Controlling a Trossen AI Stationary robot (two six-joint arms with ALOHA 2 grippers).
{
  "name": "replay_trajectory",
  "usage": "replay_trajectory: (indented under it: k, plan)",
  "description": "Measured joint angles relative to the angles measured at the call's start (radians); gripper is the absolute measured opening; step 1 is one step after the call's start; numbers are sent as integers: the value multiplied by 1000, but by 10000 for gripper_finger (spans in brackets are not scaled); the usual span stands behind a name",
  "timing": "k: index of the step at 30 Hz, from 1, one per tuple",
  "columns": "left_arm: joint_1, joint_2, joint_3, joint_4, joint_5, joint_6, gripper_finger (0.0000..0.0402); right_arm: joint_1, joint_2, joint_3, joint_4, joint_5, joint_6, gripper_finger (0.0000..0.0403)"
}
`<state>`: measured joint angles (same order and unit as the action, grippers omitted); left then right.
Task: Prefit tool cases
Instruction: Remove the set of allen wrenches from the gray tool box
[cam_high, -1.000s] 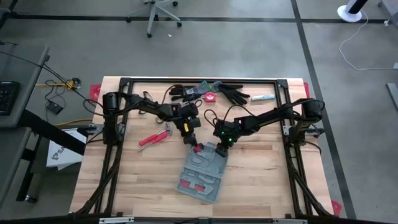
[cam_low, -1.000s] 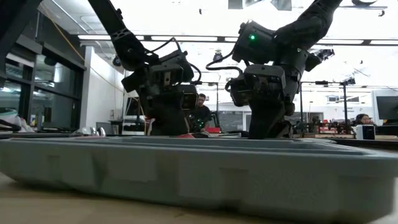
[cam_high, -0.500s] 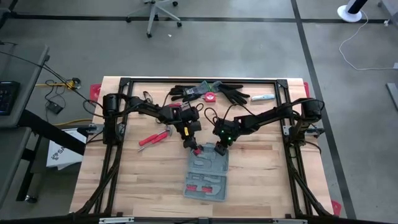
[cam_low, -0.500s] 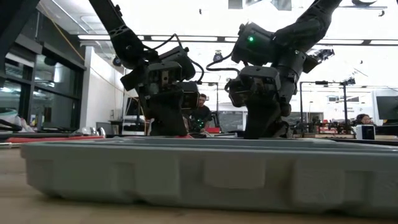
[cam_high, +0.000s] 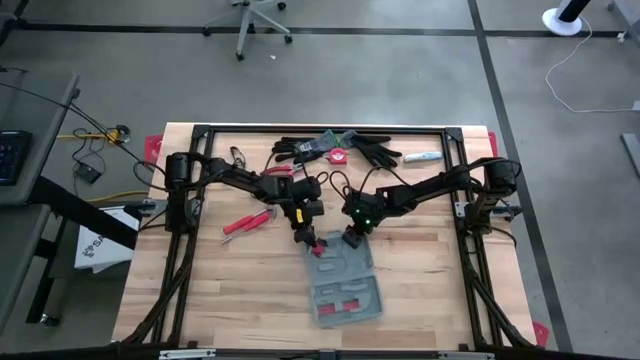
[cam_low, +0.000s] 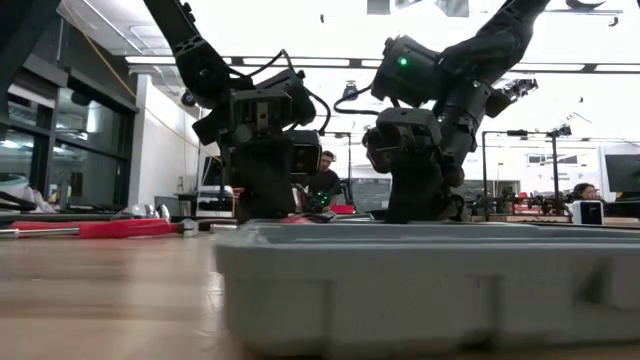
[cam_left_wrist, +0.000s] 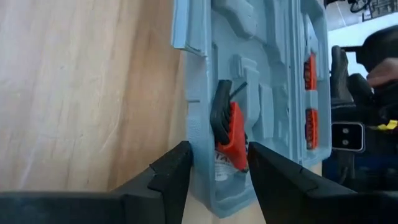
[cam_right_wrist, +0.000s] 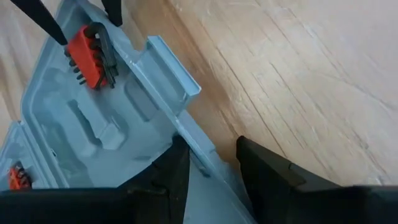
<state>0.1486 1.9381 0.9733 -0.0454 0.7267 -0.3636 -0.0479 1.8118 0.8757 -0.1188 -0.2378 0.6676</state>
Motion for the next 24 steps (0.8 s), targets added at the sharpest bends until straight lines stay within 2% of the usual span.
replay_trajectory:
  k: [11,16,24]
  plan:
    - [72,-13,0,-8,-17,-29,152,-4,2,2,-13,134,116,133]
    - [93,-40,0,-12,-81,-28,152,-4,2,2,-16,185,191,134]
    - [124,-115,2,-19,-96,-28,152,-7,2,2,-17,243,205,133]
